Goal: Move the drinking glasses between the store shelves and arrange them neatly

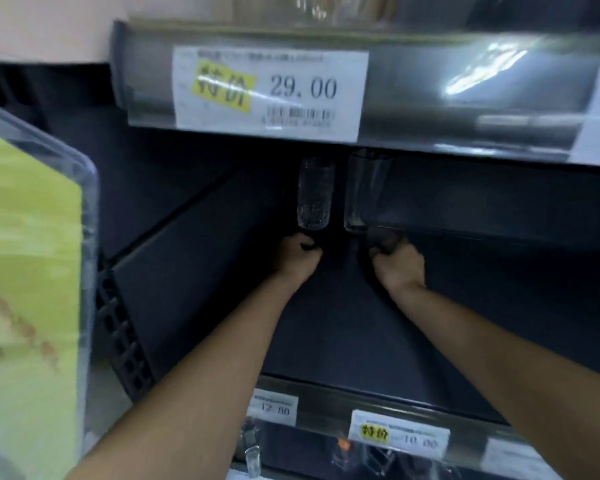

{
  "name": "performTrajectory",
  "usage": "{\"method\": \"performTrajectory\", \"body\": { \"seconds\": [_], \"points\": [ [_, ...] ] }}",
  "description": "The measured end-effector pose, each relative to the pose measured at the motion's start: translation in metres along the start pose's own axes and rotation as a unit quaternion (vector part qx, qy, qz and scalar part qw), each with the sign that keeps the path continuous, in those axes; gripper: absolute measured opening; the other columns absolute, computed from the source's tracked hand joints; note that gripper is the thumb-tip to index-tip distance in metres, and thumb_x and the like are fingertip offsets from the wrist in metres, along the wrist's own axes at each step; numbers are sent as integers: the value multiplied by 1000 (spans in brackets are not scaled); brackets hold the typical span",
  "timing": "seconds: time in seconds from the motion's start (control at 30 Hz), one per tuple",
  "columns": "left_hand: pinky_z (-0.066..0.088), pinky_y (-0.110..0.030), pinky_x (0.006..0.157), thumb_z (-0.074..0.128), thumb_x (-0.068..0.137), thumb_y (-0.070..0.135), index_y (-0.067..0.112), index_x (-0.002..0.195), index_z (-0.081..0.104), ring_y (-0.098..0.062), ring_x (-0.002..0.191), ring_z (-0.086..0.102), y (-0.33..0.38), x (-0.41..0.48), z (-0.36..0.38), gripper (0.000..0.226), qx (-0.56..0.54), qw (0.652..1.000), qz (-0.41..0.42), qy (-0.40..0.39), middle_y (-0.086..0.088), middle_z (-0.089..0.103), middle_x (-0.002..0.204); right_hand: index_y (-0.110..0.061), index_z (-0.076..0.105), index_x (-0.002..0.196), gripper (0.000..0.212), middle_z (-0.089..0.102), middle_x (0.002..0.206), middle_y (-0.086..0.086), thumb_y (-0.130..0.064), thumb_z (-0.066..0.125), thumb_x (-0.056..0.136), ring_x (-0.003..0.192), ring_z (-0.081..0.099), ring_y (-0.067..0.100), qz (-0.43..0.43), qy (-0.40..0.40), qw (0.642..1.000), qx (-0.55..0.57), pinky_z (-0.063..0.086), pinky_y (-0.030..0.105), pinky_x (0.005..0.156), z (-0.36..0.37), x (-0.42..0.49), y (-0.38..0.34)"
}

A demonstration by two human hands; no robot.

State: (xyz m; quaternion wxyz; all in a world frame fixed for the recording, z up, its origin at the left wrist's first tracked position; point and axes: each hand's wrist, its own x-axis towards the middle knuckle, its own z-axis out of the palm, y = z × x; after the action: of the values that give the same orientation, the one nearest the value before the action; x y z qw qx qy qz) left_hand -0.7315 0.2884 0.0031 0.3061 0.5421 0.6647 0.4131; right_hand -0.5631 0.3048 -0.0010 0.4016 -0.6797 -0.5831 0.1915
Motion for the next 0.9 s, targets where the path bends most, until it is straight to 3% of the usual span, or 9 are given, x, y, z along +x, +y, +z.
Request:
{"method": "performTrajectory", "body": {
  "seconds": [0.17,0.37,0.43,0.53,0.73,0.9],
  "points": [
    [39,-22,91,60,97,32,15,138,53,-15,116,50,3,-47,-17,45,92,980,27,-172,-4,52,138,-16,58,128,34,60,121,2,-25,61,96,103,53,13,12,-91,996,14,39,17,83,-32,-49,6],
    [34,-16,93,64,95,32,13,130,61,-14,120,52,-16,-103,-36,40,132,962,124,-205,-1,57,136,-20,71,105,24,72,105,0,-26,79,83,104,66,17,53,-124,989,65,50,27,94,-78,-114,17],
    [32,-14,94,64,94,31,15,128,63,-10,121,51,-20,-121,-41,37,121,958,155,-208,2,58,133,-18,71,104,23,72,102,-1,-24,79,83,102,66,14,61,-119,987,89,50,23,92,-95,-143,18],
    [37,-16,94,66,93,27,20,119,67,-5,113,55,-22,-145,-42,26,72,957,194,-205,8,64,122,-21,70,101,16,72,101,-8,-21,76,86,99,67,6,57,-80,989,113,49,14,83,-121,-193,21],
    [44,-23,103,68,91,26,41,103,67,2,112,62,-11,-190,-35,19,-43,935,229,-269,19,69,112,-34,70,107,19,72,109,-18,-28,73,89,109,65,1,79,47,986,143,51,28,97,-167,-291,49],
    [47,-24,100,69,90,23,33,107,70,3,109,64,2,-235,-15,20,-102,903,222,-353,17,72,111,-31,70,110,21,73,107,-15,-24,71,90,100,67,-4,113,140,972,151,54,16,81,-202,-355,67]
  ]
}}
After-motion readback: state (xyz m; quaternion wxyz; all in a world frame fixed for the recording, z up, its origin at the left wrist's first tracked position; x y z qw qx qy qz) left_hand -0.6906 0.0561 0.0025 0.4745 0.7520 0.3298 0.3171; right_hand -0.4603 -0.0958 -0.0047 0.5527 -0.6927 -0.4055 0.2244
